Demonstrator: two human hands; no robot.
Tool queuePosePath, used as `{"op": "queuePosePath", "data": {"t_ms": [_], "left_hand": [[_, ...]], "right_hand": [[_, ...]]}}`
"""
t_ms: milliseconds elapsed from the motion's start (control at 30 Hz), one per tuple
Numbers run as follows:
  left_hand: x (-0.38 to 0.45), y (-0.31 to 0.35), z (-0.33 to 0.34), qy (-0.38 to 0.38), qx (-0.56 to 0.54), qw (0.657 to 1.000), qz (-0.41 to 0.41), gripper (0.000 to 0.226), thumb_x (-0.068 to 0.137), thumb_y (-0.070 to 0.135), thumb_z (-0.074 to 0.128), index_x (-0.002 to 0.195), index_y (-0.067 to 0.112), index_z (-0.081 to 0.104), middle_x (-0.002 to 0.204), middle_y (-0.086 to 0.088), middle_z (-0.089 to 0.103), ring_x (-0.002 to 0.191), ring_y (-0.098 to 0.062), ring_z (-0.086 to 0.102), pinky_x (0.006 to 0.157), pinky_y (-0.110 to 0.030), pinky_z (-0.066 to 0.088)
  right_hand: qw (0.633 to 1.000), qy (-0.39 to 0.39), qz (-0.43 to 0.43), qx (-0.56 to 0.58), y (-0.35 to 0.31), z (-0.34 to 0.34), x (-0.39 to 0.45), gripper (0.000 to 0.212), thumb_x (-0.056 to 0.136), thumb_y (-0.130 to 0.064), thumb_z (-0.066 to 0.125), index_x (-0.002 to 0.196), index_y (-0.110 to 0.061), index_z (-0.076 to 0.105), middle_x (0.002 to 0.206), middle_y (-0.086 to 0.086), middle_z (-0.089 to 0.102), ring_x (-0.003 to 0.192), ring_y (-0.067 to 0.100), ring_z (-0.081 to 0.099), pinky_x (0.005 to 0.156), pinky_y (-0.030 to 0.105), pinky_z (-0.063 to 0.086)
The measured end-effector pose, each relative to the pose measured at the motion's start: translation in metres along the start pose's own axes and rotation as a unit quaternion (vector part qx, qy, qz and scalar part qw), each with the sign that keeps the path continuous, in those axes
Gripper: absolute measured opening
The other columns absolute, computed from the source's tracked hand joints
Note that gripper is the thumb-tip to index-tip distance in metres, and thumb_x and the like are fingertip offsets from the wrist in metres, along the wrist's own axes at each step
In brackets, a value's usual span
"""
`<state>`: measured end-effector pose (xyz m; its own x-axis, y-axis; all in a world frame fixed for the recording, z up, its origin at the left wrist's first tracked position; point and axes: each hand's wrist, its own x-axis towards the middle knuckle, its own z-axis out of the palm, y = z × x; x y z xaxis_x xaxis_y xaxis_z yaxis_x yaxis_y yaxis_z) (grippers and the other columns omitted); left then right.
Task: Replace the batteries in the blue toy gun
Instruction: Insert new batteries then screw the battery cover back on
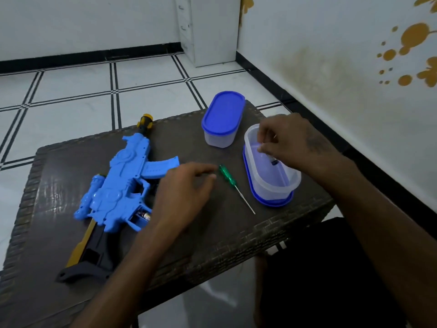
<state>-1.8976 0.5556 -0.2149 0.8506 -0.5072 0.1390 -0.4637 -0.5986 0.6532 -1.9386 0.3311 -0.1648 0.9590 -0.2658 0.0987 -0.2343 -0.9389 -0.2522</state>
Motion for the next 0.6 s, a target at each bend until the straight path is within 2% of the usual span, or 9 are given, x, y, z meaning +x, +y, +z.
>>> {"op": "queuePosePath", "data": {"t_ms": [67,133,200,267,300,433,600], "left_hand": [[-0.002,-0.02,-0.019,0.047,0.008,0.998,-0.031,0.022,0.089,0.031,0.062,0.109,0.033,0.071,0.106,0.012,0.071,0.094,-0.006,0.064,0.075,-0.026,0.046],[-0.007,-0.04,-0.039,0.088,0.035,0.994,-0.059,0.025,0.089,0.03,0.063,0.112,0.031,0.071,0.114,0.008,0.069,0.098,-0.011,0.062,0.074,-0.022,0.038],[-0.013,-0.062,-0.057,0.104,0.08,0.988,-0.082,0.032,0.086,0.029,0.067,0.118,0.025,0.069,0.125,0.002,0.064,0.115,-0.018,0.057,0.085,-0.023,0.038],[-0.019,-0.082,-0.069,0.095,0.127,0.982,-0.107,0.043,0.084,0.033,0.069,0.125,0.02,0.065,0.134,-0.006,0.058,0.125,-0.027,0.051,0.101,-0.035,0.04],[-0.024,-0.089,-0.073,0.088,0.142,0.979,-0.117,0.046,0.084,0.036,0.069,0.126,0.019,0.064,0.136,-0.008,0.056,0.127,-0.029,0.049,0.104,-0.039,0.04],[-0.044,-0.102,-0.078,0.058,0.142,0.979,-0.132,0.05,0.086,0.042,0.066,0.13,0.019,0.06,0.145,0.0,0.048,0.134,-0.021,0.043,0.104,-0.036,0.037],[-0.052,-0.111,-0.077,0.056,0.096,0.984,-0.14,0.055,0.085,0.047,0.066,0.135,0.028,0.054,0.152,0.01,0.037,0.136,-0.017,0.041,0.106,-0.037,0.037]], "right_hand": [[0.995,0.075,-0.018,0.062,-0.014,-0.01,-0.005,0.015,0.084,-0.024,0.075,0.09,-0.017,0.063,0.078,-0.003,0.066,0.068,0.011,0.065,0.069,0.028,0.055],[0.986,0.098,-0.031,0.13,-0.034,-0.014,-0.01,0.016,0.081,-0.024,0.077,0.088,-0.017,0.065,0.077,-0.007,0.066,0.067,0.006,0.063,0.066,0.023,0.054],[0.963,0.073,-0.045,0.257,-0.06,-0.007,-0.015,0.016,0.079,-0.018,0.08,0.086,-0.011,0.067,0.076,0.0,0.068,0.065,0.012,0.068,0.063,0.026,0.058],[0.924,0.021,-0.057,0.378,-0.086,0.01,-0.021,0.017,0.078,-0.009,0.08,0.086,-0.004,0.065,0.075,0.011,0.067,0.066,0.022,0.07,0.058,0.03,0.06],[0.91,0.001,-0.069,0.409,-0.098,0.023,-0.023,0.018,0.079,-0.007,0.079,0.086,-0.003,0.064,0.076,0.014,0.067,0.065,0.025,0.07,0.057,0.031,0.06],[0.899,-0.036,-0.109,0.422,-0.135,0.068,-0.03,0.018,0.077,-0.013,0.081,0.081,-0.01,0.064,0.074,0.007,0.069,0.064,0.031,0.07,0.061,0.046,0.06],[0.908,-0.053,-0.129,0.394,-0.165,0.099,-0.033,0.019,0.075,-0.014,0.082,0.083,-0.016,0.066,0.074,-0.003,0.068,0.063,0.017,0.069,0.064,0.041,0.06]]}}
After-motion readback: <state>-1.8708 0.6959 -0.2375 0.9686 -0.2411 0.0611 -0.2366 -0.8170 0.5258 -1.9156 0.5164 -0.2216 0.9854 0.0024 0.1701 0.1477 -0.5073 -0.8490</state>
